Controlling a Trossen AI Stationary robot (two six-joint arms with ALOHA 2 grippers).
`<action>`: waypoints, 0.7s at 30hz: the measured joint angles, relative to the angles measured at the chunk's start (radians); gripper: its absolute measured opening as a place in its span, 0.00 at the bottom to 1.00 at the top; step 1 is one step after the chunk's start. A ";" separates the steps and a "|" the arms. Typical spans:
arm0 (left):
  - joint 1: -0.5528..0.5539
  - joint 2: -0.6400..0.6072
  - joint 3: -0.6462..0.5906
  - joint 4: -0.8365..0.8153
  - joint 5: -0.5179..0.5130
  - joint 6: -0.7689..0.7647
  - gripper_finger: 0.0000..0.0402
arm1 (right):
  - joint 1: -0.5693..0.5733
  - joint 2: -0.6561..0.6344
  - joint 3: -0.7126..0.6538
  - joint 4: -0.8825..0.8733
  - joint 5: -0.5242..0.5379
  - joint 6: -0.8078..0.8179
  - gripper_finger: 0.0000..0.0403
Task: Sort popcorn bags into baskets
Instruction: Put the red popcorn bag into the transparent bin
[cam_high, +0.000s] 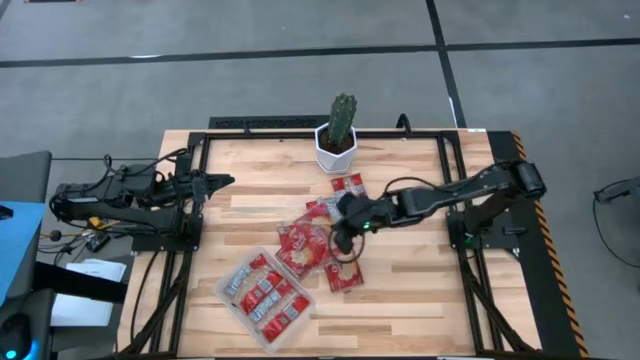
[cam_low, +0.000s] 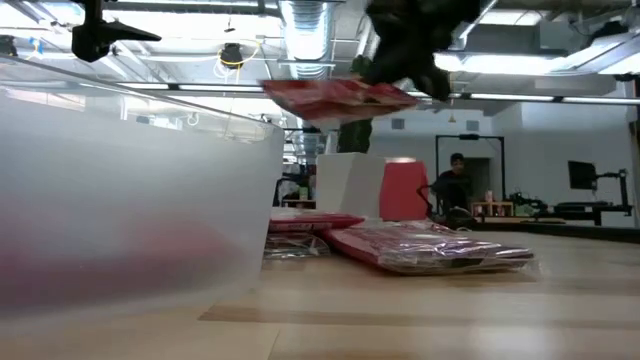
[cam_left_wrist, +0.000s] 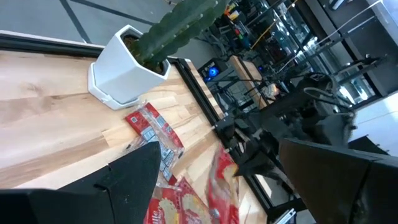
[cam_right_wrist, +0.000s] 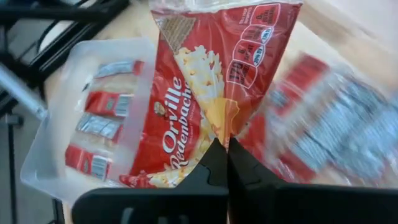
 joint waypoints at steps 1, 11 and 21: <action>0.000 0.000 0.000 0.000 0.009 0.000 0.79 | 0.000 0.027 0.032 0.010 -0.003 -0.043 0.01; 0.000 0.000 0.000 -0.015 0.049 -0.006 0.79 | 0.045 0.329 0.427 -0.028 -0.092 -0.495 0.01; 0.000 0.000 0.000 -0.019 0.051 -0.007 0.79 | 0.091 0.566 0.777 -0.116 -0.186 -0.928 0.01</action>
